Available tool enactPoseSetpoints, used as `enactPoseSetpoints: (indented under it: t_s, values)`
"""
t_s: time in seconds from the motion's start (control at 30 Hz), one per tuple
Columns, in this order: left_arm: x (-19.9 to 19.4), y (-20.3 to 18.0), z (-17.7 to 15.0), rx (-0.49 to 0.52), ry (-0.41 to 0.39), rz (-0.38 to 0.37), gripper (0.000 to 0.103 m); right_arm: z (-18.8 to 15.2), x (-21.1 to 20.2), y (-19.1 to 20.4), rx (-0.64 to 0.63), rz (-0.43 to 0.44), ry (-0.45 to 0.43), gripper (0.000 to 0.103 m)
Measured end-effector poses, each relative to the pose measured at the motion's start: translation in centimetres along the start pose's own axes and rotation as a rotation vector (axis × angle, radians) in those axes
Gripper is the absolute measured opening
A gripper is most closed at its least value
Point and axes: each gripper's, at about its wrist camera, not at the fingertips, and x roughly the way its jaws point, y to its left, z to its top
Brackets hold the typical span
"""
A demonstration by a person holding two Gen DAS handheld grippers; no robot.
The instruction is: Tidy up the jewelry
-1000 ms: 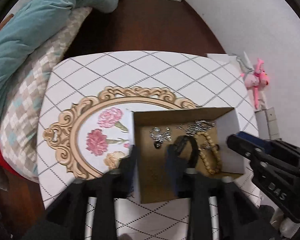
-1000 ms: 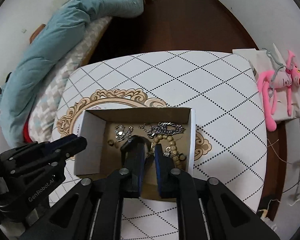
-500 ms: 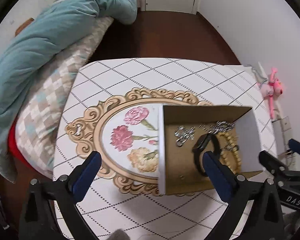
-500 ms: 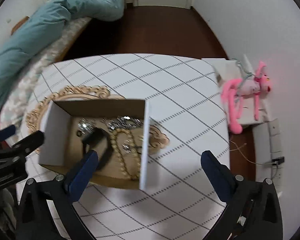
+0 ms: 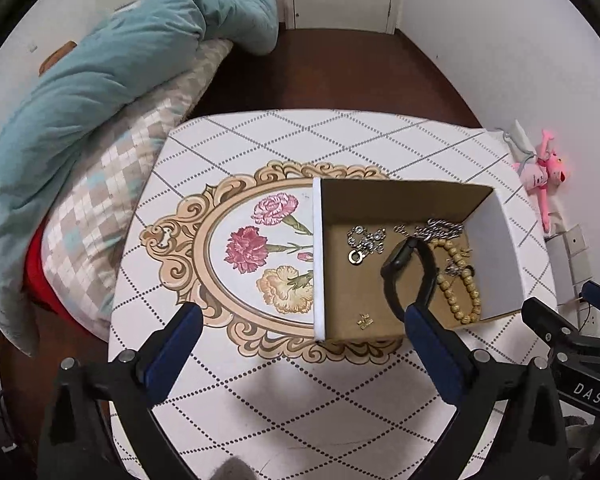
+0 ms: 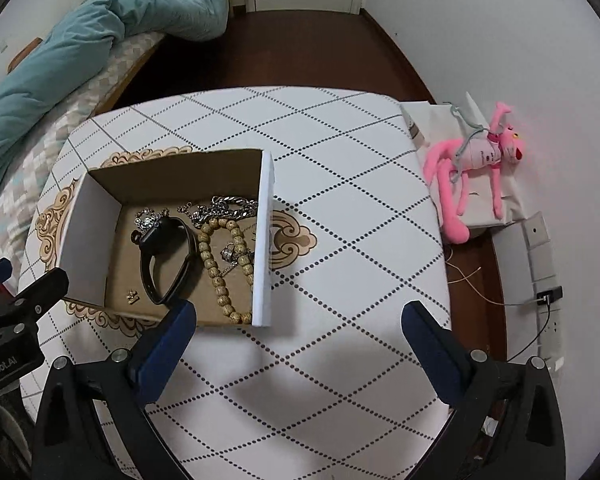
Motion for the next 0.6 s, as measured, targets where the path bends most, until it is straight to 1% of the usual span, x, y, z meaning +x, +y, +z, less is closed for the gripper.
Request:
enactPoseSetpoints:
  t_s: [0.2,0.4,0.5,0.6]
  values:
    - [-4.5,0.1,-1.0,-0.002,-0.076,-0.01,0.103,-1.0,-4.3,-0.5,0.018,-0.008,-0.076,0.103]
    - [-9.3,0.3,-2.0,-0.011,-0.153,-0.032,0.103,-2.6,-10.0,-0.7,0.027,-0.019,-0.175,0.103]
    - [-12.4,0.4,-2.7,-0.015,-0.203,-0.044,0.103,-3.6,-12.9,-0.8,0.035,-0.026,-0.225,0.103]
    - [-15.2,0.2,-3.5,-0.009,-0.25,-0.039,0.103,-4.9,-16.1,-0.7,0.042,-0.029,-0.277,0.103]
